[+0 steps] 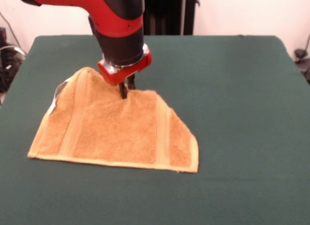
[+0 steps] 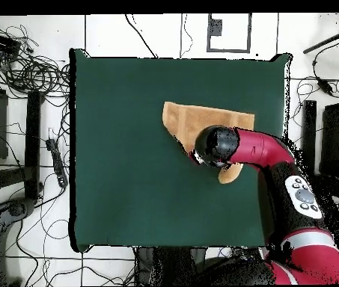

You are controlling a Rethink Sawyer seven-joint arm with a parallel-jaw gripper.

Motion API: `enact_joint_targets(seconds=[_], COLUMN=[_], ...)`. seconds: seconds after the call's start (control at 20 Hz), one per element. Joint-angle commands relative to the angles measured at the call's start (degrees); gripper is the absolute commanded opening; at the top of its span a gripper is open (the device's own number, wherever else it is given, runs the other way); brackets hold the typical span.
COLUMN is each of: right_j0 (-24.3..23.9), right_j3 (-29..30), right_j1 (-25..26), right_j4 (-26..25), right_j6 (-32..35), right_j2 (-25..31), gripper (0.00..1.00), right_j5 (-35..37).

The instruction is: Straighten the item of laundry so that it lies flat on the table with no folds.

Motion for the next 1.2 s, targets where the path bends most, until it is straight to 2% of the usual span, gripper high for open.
enact_joint_targets(seconds=[0.05, 0.2, 0.3, 0.7, 0.85, 1.2], right_j0=[1.9, 0.5, -0.2, -1.1, -0.2, -0.8], right_j3=[7.8, 8.2, 6.7, -5.1, -6.4, -10.0], right_j1=[-1.4, -0.6, 1.2, 12.0, 13.1, 16.4], right_j4=[7.2, 10.6, 11.0, 9.9, 10.2, 9.9], right_j6=[12.5, 12.1, 10.1, 3.4, 4.8, 1.3], right_j2=[1.3, 3.0, 3.8, 4.9, 4.4, 6.3], gripper=[0.0, 0.0, 0.0, 0.0, 0.0, 0.0], right_j5=[11.9, 13.8, 13.8, 15.7, 18.8, 18.5])
